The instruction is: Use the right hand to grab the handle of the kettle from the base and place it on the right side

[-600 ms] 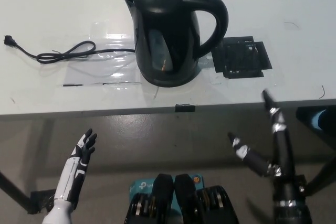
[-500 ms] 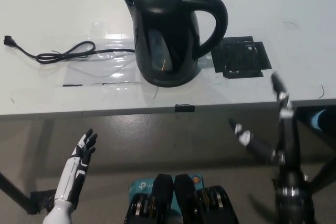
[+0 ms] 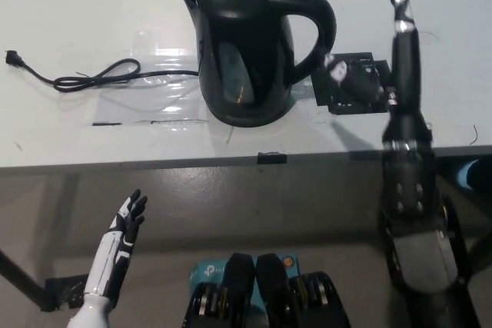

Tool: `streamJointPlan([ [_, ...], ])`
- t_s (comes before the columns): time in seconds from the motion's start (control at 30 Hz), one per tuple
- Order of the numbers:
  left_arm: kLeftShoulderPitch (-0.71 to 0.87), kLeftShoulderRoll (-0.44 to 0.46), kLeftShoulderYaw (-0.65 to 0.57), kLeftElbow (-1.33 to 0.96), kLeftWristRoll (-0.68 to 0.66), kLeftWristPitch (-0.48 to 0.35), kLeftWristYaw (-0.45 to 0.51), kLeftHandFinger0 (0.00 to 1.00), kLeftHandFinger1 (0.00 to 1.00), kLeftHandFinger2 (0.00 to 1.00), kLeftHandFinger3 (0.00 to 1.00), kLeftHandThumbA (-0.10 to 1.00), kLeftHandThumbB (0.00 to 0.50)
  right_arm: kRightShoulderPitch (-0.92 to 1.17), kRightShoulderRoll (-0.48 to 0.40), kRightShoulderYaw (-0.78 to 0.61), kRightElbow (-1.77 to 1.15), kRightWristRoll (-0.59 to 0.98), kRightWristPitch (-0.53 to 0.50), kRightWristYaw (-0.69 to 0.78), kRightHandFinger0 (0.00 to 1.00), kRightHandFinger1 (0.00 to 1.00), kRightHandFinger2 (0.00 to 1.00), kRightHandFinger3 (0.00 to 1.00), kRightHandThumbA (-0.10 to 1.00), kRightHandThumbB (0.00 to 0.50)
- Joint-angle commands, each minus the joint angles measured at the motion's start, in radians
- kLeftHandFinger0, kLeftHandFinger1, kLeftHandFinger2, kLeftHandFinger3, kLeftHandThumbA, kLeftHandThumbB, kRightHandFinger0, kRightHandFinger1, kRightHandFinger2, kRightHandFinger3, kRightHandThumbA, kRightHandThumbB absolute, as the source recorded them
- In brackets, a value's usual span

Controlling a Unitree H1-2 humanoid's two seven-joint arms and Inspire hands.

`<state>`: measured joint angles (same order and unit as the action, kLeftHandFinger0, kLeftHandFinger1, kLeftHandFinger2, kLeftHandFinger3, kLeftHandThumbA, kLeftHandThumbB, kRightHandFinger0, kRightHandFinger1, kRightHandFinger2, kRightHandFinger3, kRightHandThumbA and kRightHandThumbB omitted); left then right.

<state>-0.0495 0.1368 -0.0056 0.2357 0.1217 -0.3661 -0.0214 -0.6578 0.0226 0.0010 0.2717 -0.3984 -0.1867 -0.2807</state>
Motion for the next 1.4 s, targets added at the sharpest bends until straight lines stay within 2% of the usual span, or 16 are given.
streamJointPlan([
  [0.0,0.005,0.002,-0.006,-0.024,0.003,-0.043,0.004,1.0,1.0,1.0,1.0,1.0,0.5,-0.097,-0.02,-0.006,0.075,-0.017,0.054,-0.031,1.0,1.0,1.0,1.0,0.91,0.171],
  [0.23,0.006,0.003,-0.006,-0.029,0.0,-0.039,0.001,1.0,1.0,1.0,1.0,1.0,0.5,-0.193,-0.04,0.007,0.269,-0.025,0.036,-0.082,1.0,1.0,1.0,1.0,0.89,0.18],
  [0.27,0.005,0.005,-0.006,-0.03,0.01,-0.038,0.005,1.0,1.0,1.0,1.0,1.0,0.5,-0.205,-0.041,0.009,0.294,-0.023,0.033,-0.085,1.0,1.0,1.0,1.0,0.86,0.163],
  [0.3,0.006,0.005,-0.006,-0.031,0.01,-0.035,0.004,1.0,1.0,1.0,1.0,1.0,0.5,-0.215,-0.041,0.01,0.319,-0.02,0.029,-0.088,1.0,1.0,1.0,1.0,0.86,0.178],
  [0.7,0.002,0.011,-0.007,-0.026,0.007,-0.041,-0.001,1.0,1.0,1.0,1.0,1.0,0.5,-0.3,-0.055,0.034,0.491,-0.02,-0.003,-0.142,1.0,1.0,1.0,1.0,0.94,0.209],
  [1.03,0.006,0.015,-0.007,-0.021,0.024,-0.047,0.005,1.0,1.0,1.0,1.0,1.0,0.5,-0.325,-0.049,0.055,0.505,-0.018,-0.01,-0.166,1.0,1.0,1.0,1.0,0.94,0.198],
  [1.2,0.003,0.015,-0.002,-0.014,0.016,-0.057,0.006,1.0,1.0,1.0,1.0,1.0,0.5,-0.355,-0.057,0.093,0.58,-0.059,-0.077,-0.247,1.0,1.0,1.0,1.0,0.92,0.179],
  [1.37,0.006,0.018,-0.001,-0.012,0.014,-0.066,0.003,1.0,1.0,1.0,1.0,1.0,0.5,-0.381,-0.06,0.121,0.662,-0.072,-0.073,-0.301,1.0,1.0,1.0,1.0,0.91,0.182],
])
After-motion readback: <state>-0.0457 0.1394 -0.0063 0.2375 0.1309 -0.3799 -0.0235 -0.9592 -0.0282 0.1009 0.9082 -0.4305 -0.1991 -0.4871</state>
